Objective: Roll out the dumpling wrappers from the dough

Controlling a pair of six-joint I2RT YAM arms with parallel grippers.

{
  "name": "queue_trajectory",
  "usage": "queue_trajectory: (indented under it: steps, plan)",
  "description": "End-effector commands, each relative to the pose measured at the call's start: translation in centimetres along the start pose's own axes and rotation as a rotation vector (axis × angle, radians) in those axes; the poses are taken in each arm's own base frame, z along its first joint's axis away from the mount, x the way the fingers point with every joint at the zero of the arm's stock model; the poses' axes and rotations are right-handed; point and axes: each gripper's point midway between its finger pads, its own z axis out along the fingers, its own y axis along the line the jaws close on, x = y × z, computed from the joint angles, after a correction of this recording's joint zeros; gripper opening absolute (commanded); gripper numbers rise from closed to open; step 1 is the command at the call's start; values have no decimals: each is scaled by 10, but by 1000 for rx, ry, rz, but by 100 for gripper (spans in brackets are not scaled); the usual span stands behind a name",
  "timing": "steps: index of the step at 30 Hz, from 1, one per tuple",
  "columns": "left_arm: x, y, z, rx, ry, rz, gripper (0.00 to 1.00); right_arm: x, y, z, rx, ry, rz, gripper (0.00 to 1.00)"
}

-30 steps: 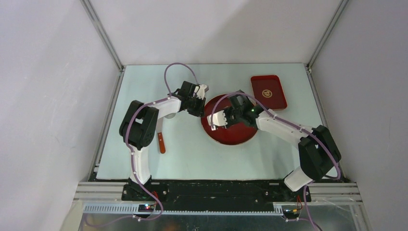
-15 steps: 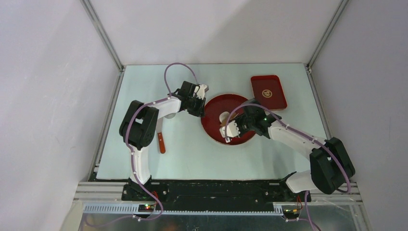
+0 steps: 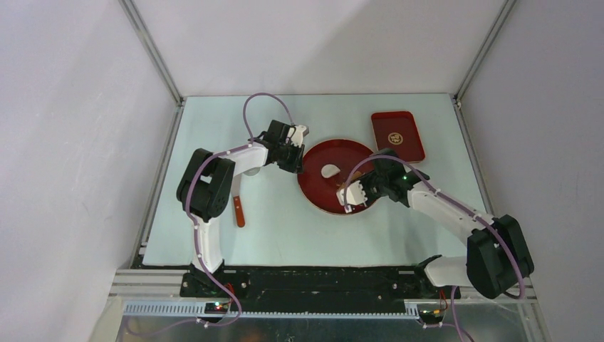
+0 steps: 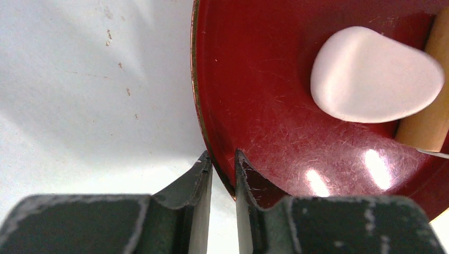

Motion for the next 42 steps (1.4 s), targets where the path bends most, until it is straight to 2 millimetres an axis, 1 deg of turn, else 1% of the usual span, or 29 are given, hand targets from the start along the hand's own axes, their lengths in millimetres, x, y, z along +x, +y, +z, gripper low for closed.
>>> queue_trajectory:
  steps: [1, 2, 4, 5, 6, 7, 8, 9, 10, 11, 12, 13, 14, 15, 17, 18, 19, 20, 25, 27, 31, 34, 38, 39, 42]
  plan:
    - [1, 8, 4, -15, 6, 2, 24, 12, 11, -20, -52, 61, 29, 0]
    - [1, 8, 4, -15, 5, 2, 24, 11, 8, -23, -40, 62, 52, 0]
    - [1, 8, 4, -16, 6, 2, 24, 4, -12, -36, 17, 61, 134, 0]
    - [1, 8, 4, -16, 5, 1, 24, 1, -31, -46, 73, 63, 225, 0]
    - [1, 8, 4, -16, 5, 2, 24, -3, -42, -53, 105, 82, 261, 0]
    - [1, 8, 4, -17, 5, 1, 24, -8, -61, -62, 168, 85, 365, 0]
    - [2, 9, 4, -18, 7, 0, 24, -4, -72, -70, 220, 161, 394, 0]
    - [1, 9, 4, -19, 7, -1, 24, -7, -85, -76, 253, 182, 463, 0]
    - [1, 9, 4, -20, 5, 0, 24, -6, -86, -73, 247, 241, 482, 0]
    - [1, 9, 4, -21, 5, -1, 24, -7, -94, -83, 270, 269, 559, 0]
    - [1, 9, 4, -23, 5, -1, 24, -14, -97, -78, 237, 283, 587, 0]
    - [1, 9, 4, -24, 6, -1, 24, -17, -96, -75, 233, 297, 682, 0]
    - [1, 10, 4, -24, 5, -1, 24, -22, -98, -66, 195, 320, 720, 0]
    - [1, 10, 4, -25, 5, -1, 24, -25, -97, -62, 202, 341, 810, 0]
    - [1, 10, 4, -26, 4, -1, 24, -31, -94, -45, 172, 379, 909, 0]
    - [1, 10, 4, -25, 4, 0, 24, -32, -92, -33, 153, 396, 923, 0]
    - [1, 9, 3, -24, 4, 0, 24, -35, -90, -28, 163, 411, 938, 0]
    - [1, 9, 3, -23, 4, 0, 24, -35, -86, -18, 165, 429, 950, 0]
    - [1, 8, 3, -18, 4, 1, 24, -50, -64, 5, 115, 466, 964, 0]
    - [1, 7, 3, -16, 3, 1, 24, -53, -58, 13, 103, 481, 961, 0]
    - [2, 7, 3, -16, 5, 0, 24, -58, -52, 23, 87, 493, 947, 0]
    - [1, 8, 2, -18, 4, 0, 24, -67, -47, 29, 59, 488, 909, 0]
    - [1, 8, 2, -16, 4, 1, 24, -75, -25, 38, -17, 494, 825, 0]
    - [1, 8, 2, -15, 3, 1, 24, -73, -16, 41, -39, 507, 805, 0]
    - [1, 7, 2, -12, 2, 1, 24, -75, 1, 45, -94, 506, 782, 0]
